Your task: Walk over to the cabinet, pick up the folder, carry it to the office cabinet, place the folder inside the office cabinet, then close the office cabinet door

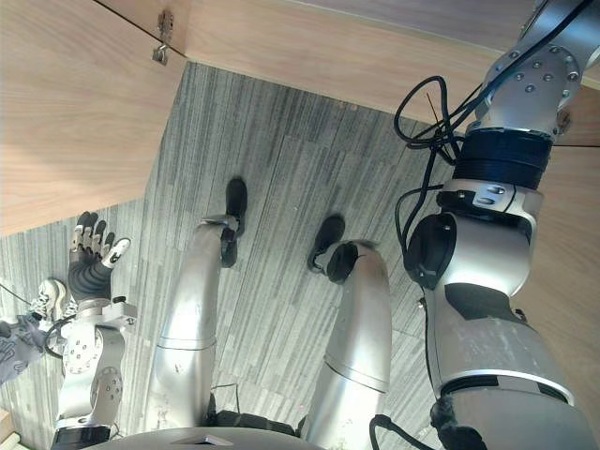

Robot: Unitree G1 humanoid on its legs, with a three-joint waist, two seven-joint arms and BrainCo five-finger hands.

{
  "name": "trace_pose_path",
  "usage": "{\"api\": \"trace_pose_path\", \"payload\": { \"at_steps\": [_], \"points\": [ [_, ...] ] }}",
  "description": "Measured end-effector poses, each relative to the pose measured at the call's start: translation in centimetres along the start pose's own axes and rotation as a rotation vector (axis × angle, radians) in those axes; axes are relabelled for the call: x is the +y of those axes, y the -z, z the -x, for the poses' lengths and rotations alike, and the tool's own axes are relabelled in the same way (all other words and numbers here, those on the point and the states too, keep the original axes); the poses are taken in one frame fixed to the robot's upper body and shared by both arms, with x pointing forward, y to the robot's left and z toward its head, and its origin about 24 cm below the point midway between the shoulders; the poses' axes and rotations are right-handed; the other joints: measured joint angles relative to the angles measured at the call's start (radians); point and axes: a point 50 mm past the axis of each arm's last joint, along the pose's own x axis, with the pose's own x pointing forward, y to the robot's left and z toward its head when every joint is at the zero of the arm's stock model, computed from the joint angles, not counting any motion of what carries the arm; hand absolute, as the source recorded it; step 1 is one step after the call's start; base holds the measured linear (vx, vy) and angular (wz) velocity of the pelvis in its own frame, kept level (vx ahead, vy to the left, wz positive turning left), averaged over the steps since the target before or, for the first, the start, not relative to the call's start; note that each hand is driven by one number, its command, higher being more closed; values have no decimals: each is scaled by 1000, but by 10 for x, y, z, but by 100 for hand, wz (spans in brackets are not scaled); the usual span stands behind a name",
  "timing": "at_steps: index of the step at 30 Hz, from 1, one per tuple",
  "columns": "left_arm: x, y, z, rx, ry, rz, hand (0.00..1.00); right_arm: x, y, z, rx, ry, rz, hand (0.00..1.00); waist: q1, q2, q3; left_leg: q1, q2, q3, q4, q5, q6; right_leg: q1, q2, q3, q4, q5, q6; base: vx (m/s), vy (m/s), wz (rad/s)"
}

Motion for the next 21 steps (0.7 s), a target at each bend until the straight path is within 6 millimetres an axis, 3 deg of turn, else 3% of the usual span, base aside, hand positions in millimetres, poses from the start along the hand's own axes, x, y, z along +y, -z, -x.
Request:
{"api": "trace_pose_path", "payload": {
  "at_steps": [11, 15, 21],
  "points": [
    [3, 10, 2, 48, -13, -11, 0, -8, 4, 0, 21, 42, 29, 0, -2, -1, -1, 30, -1, -3, -37, 18, -2, 31, 0, -13, -32, 9, -16, -16, 6, 2],
    [4, 13, 2, 59, -22, -13, 0, -27, 5, 5, 35, 79, 79, 0, 0, -2, -42, 28, 2, -2, -39, 18, -2, 32, 2, -13, -41, 10, -16, -9, 24, -2],
    [8, 19, 3, 93, -30, -28, 0, -40, 11, 15, 87, 65, 201, 0, -14, -2, -46, 50, 20, 0, -50, 17, -2, 59, 22, -16, -74, 24, -10, -19, 27, -11]
  ]
}}
